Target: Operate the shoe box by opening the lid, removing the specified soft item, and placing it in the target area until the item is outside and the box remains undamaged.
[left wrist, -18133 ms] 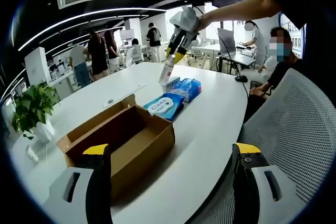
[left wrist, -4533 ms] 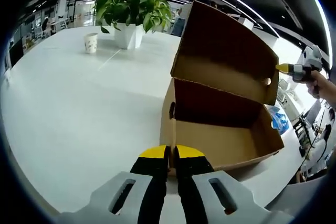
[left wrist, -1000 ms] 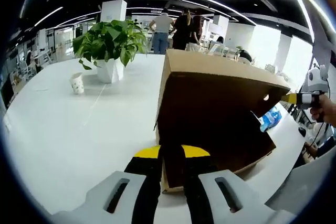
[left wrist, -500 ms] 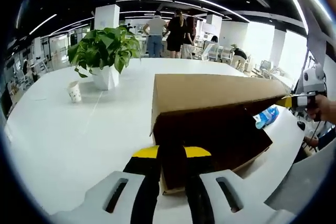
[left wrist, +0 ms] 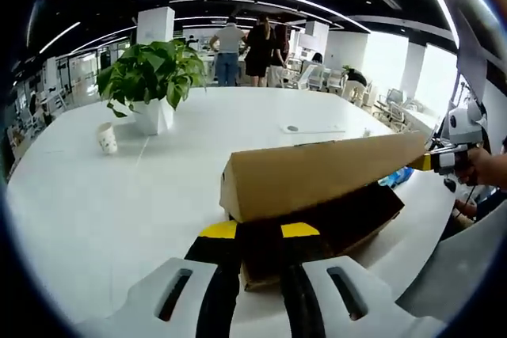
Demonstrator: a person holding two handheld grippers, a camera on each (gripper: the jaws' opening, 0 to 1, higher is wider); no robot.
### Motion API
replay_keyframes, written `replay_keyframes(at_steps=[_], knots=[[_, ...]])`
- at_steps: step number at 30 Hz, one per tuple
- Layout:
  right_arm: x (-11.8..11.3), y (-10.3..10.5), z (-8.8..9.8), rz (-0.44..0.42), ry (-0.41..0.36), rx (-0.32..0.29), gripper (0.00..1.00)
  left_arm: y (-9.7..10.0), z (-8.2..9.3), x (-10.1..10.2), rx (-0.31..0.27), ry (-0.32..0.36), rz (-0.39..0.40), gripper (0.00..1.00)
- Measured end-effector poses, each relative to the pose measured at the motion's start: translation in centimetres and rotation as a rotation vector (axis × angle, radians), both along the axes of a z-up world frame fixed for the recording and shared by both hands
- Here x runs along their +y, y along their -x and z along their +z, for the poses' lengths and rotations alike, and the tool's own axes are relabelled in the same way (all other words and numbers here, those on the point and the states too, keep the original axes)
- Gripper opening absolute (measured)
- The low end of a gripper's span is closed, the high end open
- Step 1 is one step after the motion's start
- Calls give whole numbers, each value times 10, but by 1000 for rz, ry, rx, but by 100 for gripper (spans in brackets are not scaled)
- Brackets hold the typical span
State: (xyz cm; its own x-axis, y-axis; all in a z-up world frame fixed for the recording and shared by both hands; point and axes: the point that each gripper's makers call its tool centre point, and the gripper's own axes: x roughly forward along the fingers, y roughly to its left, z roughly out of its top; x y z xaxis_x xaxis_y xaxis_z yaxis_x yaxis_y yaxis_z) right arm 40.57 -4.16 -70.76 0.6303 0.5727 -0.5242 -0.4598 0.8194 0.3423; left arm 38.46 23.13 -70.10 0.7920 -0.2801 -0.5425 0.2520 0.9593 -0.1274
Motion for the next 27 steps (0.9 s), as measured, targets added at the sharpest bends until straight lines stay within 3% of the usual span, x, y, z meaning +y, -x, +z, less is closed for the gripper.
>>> replay_keyframes(at_steps=[27], knots=[[3, 17, -22, 128, 66, -58, 8, 15, -23, -10, 44, -30, -45, 16]])
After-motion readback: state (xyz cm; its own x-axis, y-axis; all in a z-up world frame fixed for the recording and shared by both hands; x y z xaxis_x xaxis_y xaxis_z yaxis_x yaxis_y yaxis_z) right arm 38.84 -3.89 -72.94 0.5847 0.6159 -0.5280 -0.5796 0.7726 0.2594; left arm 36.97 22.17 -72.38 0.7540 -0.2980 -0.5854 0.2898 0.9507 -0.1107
